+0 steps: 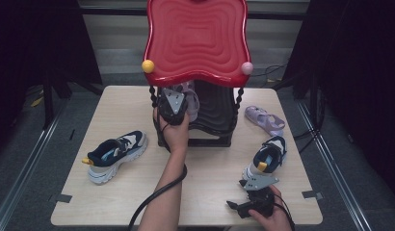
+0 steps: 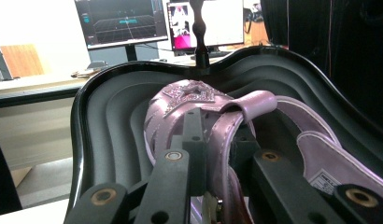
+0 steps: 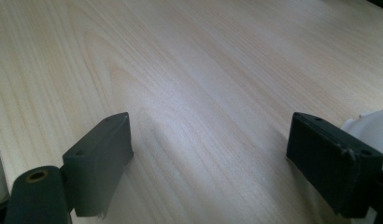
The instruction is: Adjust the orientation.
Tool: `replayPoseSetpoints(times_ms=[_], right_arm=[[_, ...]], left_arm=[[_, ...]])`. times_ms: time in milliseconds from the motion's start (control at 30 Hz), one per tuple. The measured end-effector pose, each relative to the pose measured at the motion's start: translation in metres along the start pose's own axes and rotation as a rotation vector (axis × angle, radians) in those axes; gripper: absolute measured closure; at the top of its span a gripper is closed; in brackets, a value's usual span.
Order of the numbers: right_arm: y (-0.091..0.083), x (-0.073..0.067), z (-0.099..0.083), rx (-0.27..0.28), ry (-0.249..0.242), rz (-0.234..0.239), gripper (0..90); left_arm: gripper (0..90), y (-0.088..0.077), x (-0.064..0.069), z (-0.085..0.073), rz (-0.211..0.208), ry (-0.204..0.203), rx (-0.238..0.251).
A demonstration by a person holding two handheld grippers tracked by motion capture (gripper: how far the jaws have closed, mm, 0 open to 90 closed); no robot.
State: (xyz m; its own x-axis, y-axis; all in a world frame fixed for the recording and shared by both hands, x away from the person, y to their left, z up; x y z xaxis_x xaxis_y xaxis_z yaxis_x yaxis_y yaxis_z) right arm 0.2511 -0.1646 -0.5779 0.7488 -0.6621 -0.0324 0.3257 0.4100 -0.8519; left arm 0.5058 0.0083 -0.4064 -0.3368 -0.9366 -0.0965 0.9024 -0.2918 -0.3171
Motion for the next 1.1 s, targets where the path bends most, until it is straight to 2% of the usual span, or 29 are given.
replayPoseSetpoints(times_ms=[233, 300, 367, 433, 500, 533, 600, 767, 967, 1100], right_arm=[[0.0, 0.0, 0.0, -0.001, 0.0, -0.001, 13.6], [0.0, 0.0, 0.0, 0.0, 0.0, 0.0, 13.6], [0.0, 0.0, 0.0, 0.0, -0.002, -0.001, 13.6], [0.0, 0.0, 0.0, 0.0, -0.002, -0.002, 13.6], [0.0, 0.0, 0.0, 0.0, -0.003, -0.002, 13.6], [0.0, 0.0, 0.0, 0.001, -0.004, -0.001, 13.6], [0.0, 0.0, 0.0, 0.0, -0.002, -0.001, 13.6], [0.0, 0.0, 0.0, 0.0, -0.002, -0.001, 13.6], [0.0, 0.0, 0.0, 0.0, -0.002, -0.002, 13.6], [0.0, 0.0, 0.0, 0.0, -0.004, -0.002, 13.6]], left_arm=[[80.8, 0.006, 0.001, -0.001, -0.004, 0.012, -0.036], [77.3, 0.008, -0.001, -0.001, 0.016, 0.009, -0.049], [70.9, 0.01, -0.001, -0.004, 0.046, 0.039, -0.081], [75.1, 0.011, 0.002, -0.006, 0.039, 0.061, -0.101], [74.6, 0.011, 0.001, -0.007, 0.04, 0.062, -0.114], [73.5, 0.011, -0.001, -0.008, 0.044, 0.044, -0.112], [73.2, 0.01, -0.002, -0.01, 0.039, 0.034, -0.121], [71.5, 0.008, -0.006, -0.013, 0.045, 0.046, -0.123], [64.7, 0.005, -0.007, -0.013, 0.034, 0.014, -0.117], [62.5, 0.0, -0.006, -0.013, 0.032, 0.024, -0.108]])
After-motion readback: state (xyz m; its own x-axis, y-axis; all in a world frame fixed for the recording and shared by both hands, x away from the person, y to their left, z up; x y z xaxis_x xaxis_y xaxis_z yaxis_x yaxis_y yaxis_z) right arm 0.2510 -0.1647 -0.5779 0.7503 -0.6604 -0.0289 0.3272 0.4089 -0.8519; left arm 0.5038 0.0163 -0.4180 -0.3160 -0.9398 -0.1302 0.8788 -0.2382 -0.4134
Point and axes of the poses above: each handheld gripper's, and its own axes: y roughly forward along the jaws, z roughly out of its top, x roughly to its right, the point moved 10 cm from there along y, roughly forward along the jaws, and after that the axes turned 15 degrees about -x, right-handed, at the moved point
